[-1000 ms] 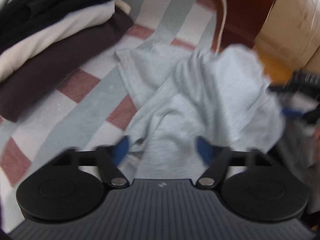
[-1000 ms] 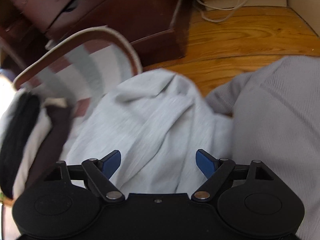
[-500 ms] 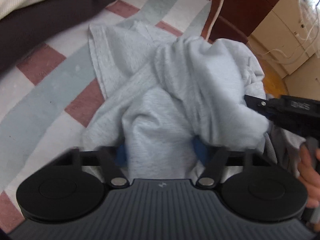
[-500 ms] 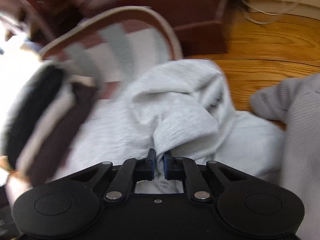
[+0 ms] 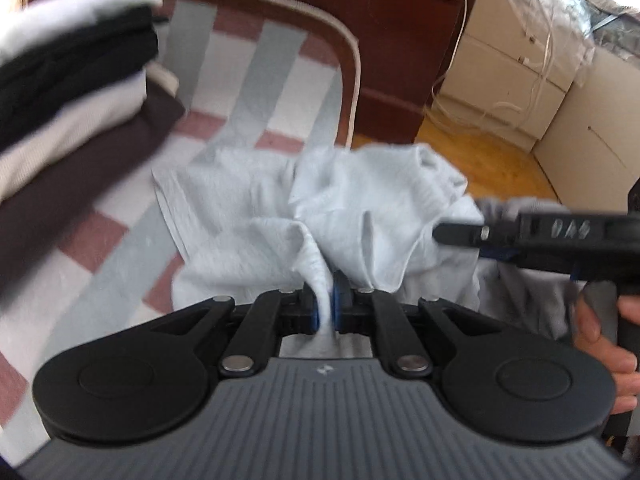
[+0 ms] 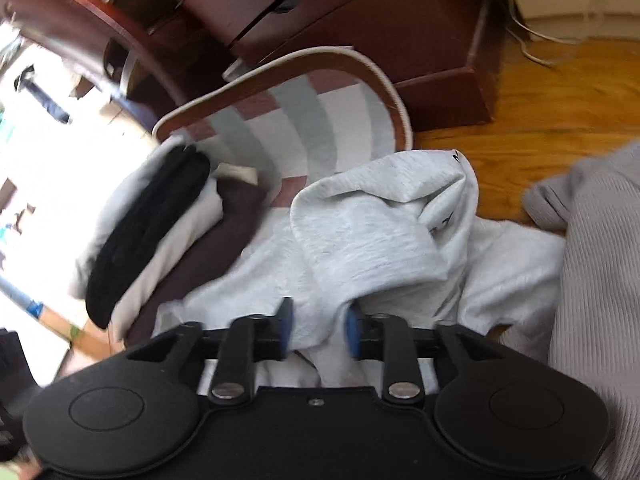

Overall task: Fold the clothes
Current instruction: 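Close the left gripper on the grey sweatshirt while the right gripper grasps it too, then lift the sweatshirt with both grippers and carry it onto open rug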

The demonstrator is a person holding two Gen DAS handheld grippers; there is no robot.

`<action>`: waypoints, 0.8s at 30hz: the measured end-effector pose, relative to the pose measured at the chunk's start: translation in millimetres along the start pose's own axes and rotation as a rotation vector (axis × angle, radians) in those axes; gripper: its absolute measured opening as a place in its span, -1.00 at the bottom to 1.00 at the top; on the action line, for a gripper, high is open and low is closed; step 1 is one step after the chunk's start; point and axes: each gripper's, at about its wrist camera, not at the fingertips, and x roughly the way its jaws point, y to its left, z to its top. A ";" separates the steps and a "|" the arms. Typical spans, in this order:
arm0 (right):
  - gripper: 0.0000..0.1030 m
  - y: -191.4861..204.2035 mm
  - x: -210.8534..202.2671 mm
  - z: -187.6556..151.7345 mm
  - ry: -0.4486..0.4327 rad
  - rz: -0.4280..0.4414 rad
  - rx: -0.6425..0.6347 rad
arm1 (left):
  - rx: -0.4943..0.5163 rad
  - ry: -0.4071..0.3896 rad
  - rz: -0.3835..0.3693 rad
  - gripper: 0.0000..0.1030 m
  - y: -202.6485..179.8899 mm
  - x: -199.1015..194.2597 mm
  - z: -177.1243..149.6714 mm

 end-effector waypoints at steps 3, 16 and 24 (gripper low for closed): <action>0.35 -10.0 9.3 -4.1 0.010 -0.025 0.048 | -0.061 0.045 -0.036 -0.75 9.3 13.5 -7.9; -0.76 22.3 -2.8 -15.2 -0.132 -0.033 -0.130 | 0.107 0.006 0.211 -0.85 0.6 2.2 -13.7; -0.77 102.0 -63.4 15.5 -0.228 0.127 -0.351 | 0.071 -0.293 0.290 -0.87 19.4 -117.1 19.7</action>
